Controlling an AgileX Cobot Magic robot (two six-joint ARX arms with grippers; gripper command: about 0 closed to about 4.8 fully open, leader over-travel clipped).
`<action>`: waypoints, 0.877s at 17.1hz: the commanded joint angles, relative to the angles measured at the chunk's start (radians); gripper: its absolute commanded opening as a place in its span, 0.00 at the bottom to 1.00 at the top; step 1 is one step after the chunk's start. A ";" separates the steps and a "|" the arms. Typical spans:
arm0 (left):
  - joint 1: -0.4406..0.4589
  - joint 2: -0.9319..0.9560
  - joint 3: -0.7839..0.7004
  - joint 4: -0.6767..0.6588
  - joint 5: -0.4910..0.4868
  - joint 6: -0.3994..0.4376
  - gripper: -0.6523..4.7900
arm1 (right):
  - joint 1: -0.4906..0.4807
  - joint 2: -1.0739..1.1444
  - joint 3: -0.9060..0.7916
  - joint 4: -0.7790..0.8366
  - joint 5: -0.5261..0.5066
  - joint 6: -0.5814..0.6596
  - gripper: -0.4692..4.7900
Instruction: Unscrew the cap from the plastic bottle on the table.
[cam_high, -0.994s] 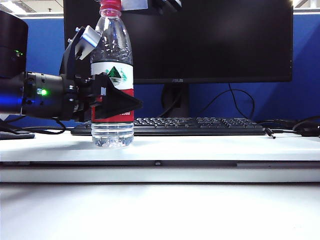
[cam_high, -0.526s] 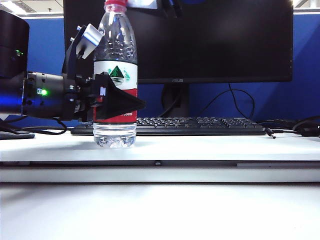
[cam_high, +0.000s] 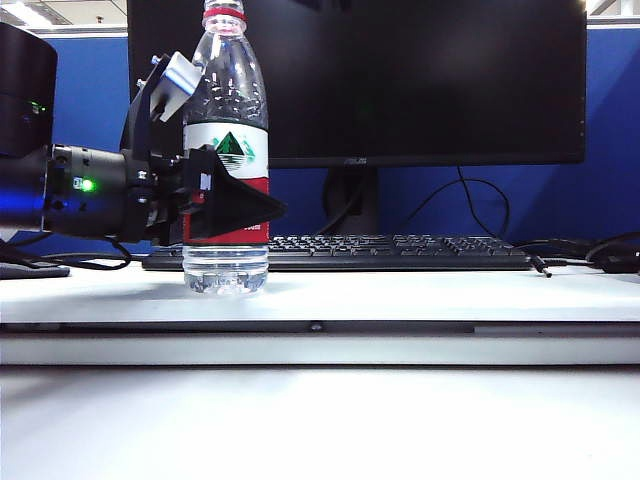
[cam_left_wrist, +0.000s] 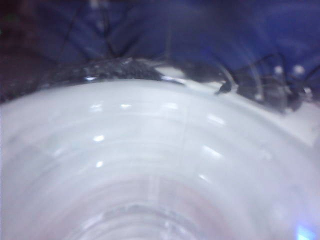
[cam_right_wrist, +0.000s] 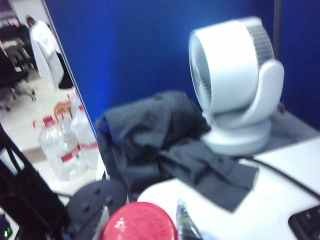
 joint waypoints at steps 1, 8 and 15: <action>0.000 0.003 0.000 -0.017 -0.006 -0.003 0.72 | -0.005 -0.005 0.003 0.026 0.025 0.014 0.36; 0.000 0.003 0.000 -0.017 -0.006 -0.003 0.72 | -0.125 -0.004 0.002 -0.219 0.314 -0.060 0.36; 0.001 0.003 0.001 -0.016 -0.011 0.008 0.72 | -0.135 0.052 -0.139 -0.296 0.547 -0.109 0.36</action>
